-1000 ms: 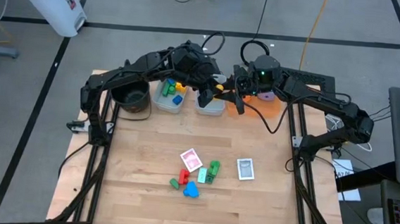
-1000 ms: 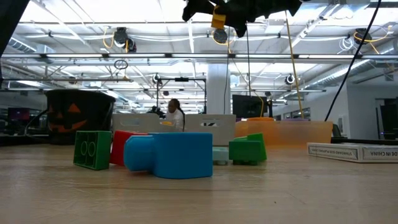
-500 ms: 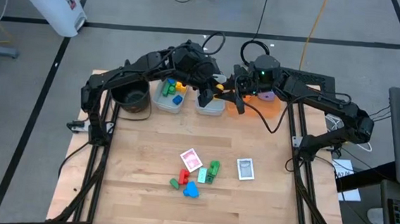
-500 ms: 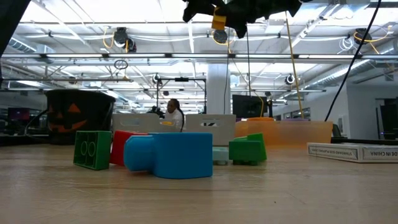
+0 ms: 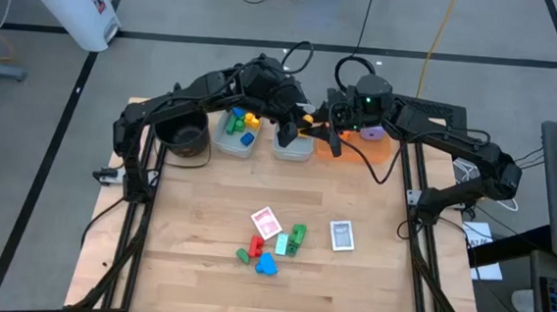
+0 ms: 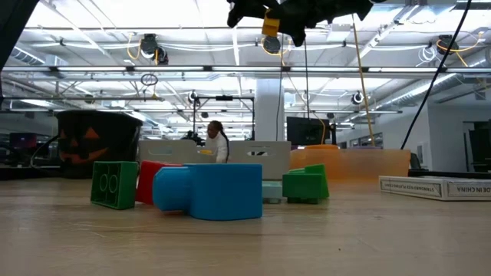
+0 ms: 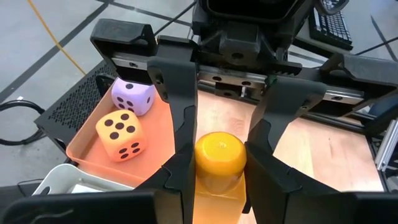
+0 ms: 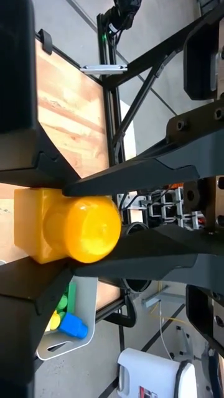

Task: Pick & Place Toys
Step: Put the yellow game piece into the left gray bin

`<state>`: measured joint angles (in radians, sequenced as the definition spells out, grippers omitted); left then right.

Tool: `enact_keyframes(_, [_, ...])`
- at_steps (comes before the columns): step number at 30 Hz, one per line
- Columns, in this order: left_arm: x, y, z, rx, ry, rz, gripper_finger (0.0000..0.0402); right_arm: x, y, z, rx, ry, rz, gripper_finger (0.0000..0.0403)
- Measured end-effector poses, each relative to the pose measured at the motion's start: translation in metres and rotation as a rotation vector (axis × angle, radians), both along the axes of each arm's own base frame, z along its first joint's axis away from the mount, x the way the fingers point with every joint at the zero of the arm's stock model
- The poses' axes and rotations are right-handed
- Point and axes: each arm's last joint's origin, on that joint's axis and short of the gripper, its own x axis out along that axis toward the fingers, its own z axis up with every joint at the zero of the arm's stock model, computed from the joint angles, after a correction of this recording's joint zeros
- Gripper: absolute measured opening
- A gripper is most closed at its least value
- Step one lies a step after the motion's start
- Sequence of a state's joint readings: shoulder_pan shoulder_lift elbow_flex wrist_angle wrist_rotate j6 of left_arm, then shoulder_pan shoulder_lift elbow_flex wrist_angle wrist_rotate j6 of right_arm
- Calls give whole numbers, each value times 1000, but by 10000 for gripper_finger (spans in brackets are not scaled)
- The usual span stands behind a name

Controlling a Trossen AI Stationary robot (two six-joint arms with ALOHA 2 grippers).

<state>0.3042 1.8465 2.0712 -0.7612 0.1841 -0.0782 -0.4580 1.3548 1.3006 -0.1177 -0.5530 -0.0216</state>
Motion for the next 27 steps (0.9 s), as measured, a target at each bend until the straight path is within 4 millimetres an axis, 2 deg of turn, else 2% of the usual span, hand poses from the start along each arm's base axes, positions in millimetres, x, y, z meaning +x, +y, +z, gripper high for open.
enact_keyframes(8, [2,0,1,8,-18,-11,107,1,0,1,-6,-12,2,180])
enact_keyframes(20, [1,5,-1,10,-5,-7,107,0,-1,0,-15,-6,13,191])
enact_keyframes(27, [-1,10,-2,26,3,11,107,-6,-11,-2,22,23,-9,213])
